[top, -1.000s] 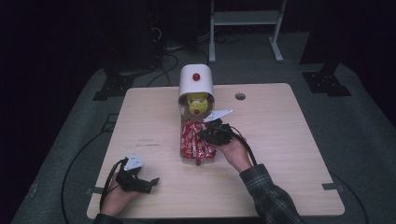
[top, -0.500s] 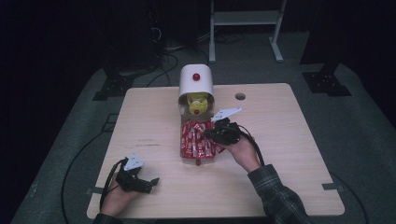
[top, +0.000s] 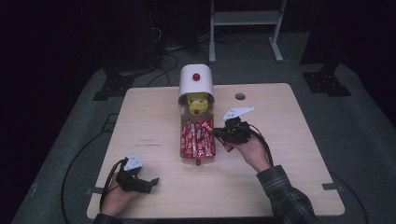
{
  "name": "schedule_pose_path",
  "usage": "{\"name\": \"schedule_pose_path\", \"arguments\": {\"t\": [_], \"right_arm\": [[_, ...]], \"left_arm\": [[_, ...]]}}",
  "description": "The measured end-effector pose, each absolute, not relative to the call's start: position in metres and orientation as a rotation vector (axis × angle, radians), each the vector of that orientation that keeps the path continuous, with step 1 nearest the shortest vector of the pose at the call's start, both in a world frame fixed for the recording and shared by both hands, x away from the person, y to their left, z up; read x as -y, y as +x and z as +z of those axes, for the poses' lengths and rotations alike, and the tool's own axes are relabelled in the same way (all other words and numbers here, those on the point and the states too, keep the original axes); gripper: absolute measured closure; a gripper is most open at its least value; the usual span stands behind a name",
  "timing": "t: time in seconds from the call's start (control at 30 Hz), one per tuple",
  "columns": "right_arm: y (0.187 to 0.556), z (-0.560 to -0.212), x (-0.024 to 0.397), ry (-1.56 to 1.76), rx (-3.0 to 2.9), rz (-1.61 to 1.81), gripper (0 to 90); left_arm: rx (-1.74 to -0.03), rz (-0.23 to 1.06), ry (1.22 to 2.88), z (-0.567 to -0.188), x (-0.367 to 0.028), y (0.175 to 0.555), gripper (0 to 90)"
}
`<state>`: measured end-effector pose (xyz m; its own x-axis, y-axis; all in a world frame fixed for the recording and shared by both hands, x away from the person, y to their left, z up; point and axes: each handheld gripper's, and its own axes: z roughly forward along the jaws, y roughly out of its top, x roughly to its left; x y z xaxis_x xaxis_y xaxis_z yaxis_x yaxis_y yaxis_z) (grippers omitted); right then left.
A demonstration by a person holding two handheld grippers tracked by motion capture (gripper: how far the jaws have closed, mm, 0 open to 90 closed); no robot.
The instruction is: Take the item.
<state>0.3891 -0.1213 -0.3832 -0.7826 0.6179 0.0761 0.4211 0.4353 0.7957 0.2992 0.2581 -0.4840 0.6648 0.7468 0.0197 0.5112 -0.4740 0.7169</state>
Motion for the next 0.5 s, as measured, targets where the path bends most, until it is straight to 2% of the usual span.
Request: {"name": "schedule_pose_path", "arguments": {"t": [0.5], "right_arm": [[0.385,-0.382,0.146,0.930,-2.426,1.251,84.8]], "left_arm": [[-0.969,0.433,2.177,-0.484,-0.258,0.299,0.0]]}}
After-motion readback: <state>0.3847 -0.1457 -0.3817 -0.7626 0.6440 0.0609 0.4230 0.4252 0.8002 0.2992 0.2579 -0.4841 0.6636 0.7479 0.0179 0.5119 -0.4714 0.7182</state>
